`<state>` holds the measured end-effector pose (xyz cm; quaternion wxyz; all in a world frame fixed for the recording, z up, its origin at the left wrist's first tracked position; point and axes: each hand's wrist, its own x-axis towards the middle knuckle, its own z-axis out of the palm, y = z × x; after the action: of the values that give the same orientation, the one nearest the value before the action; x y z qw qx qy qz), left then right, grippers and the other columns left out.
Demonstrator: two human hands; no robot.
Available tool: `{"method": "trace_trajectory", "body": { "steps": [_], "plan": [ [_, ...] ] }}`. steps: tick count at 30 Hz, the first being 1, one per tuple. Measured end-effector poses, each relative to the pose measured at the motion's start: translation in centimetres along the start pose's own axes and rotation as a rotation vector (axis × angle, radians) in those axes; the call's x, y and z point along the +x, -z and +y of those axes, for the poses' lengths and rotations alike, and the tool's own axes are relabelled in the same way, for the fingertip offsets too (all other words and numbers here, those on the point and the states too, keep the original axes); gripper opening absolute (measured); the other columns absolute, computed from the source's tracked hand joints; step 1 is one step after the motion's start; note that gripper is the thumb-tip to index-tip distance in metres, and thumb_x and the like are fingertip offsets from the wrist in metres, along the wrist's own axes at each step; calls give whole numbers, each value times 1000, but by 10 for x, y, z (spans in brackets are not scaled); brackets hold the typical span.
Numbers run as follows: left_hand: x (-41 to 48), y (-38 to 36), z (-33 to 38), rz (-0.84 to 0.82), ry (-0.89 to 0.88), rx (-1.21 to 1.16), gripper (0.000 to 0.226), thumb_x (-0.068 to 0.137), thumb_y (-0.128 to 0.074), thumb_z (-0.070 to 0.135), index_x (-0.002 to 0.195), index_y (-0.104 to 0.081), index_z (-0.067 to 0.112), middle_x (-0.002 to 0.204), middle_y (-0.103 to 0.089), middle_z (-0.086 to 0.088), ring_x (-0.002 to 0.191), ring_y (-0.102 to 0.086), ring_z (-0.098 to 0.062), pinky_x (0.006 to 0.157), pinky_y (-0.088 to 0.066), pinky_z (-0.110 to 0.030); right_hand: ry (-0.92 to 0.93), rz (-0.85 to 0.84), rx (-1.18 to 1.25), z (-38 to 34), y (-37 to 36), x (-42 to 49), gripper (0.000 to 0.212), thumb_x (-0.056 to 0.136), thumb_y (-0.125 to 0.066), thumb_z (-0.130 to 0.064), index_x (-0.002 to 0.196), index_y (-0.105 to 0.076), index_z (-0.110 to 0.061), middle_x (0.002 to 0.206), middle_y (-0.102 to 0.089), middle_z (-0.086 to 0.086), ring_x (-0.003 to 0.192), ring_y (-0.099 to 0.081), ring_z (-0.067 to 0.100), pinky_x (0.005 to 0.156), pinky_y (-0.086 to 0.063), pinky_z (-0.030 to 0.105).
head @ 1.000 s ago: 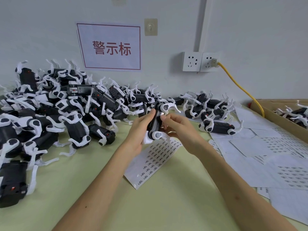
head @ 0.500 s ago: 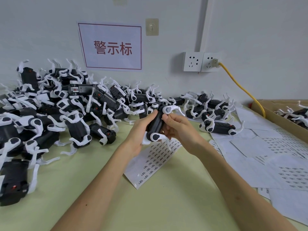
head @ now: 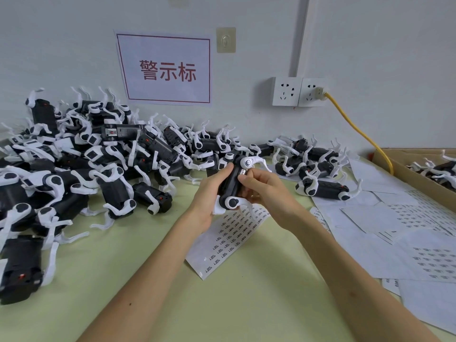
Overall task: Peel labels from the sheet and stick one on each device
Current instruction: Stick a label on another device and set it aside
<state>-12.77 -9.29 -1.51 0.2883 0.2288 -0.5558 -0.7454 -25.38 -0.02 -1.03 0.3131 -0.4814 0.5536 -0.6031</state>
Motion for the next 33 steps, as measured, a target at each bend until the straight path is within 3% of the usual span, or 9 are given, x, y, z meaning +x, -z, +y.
{"method": "trace_trajectory", "body": {
  "steps": [4,9,17,22,25,29,33],
  "plan": [
    [-1,-2,1,-21,-8,-28,34,94,-63,53,101,-83,26,108,-79,-6,96,-76,-19,75,-61,-31,6,-6,32,-2,-1,-1,34,104,-56,-28,81,-56,-4,69,-60,6,61,-55,20,63,-50,26],
    [1,0,0,-15,0,-21,34,95,-64,52,97,-83,25,106,-79,-8,93,-76,-20,84,-60,-36,-10,-13,52,-1,1,-1,37,106,-53,-25,72,-49,-10,69,-58,7,64,-53,22,64,-47,29],
    [2,2,0,-7,-6,-1,41,95,-62,52,103,-78,16,94,-75,-9,80,-71,-22,71,-56,-35,-23,-18,60,-1,2,0,38,106,-52,-19,69,-45,-12,66,-60,3,61,-54,18,63,-48,25],
    [3,2,-2,-13,-4,2,43,95,-59,57,103,-80,21,97,-76,-9,80,-73,-21,65,-58,-34,-6,-5,35,-3,1,1,40,100,-58,-7,63,-46,-13,63,-57,-1,60,-53,13,63,-49,20],
    [4,3,-1,-57,1,16,56,85,-62,66,113,-77,20,104,-77,-10,85,-73,-21,66,-60,-35,-5,7,24,-2,-1,0,42,97,-60,-3,59,-46,-15,62,-52,-1,59,-52,12,63,-49,19],
    [5,2,-2,-50,37,-54,53,74,-75,57,107,-77,15,103,-75,-11,84,-73,-19,69,-62,-34,20,-53,71,-6,-1,-2,30,94,-62,-2,67,-51,-9,69,-57,5,65,-54,16,68,-45,23],
    [9,9,-2,81,126,-269,39,90,-68,52,98,-73,14,87,-76,-7,72,-73,-18,71,-63,-33,80,-44,128,-10,0,-2,12,82,-64,-13,71,-59,-12,89,-71,6,82,-61,17,76,-47,24]
  ]
}}
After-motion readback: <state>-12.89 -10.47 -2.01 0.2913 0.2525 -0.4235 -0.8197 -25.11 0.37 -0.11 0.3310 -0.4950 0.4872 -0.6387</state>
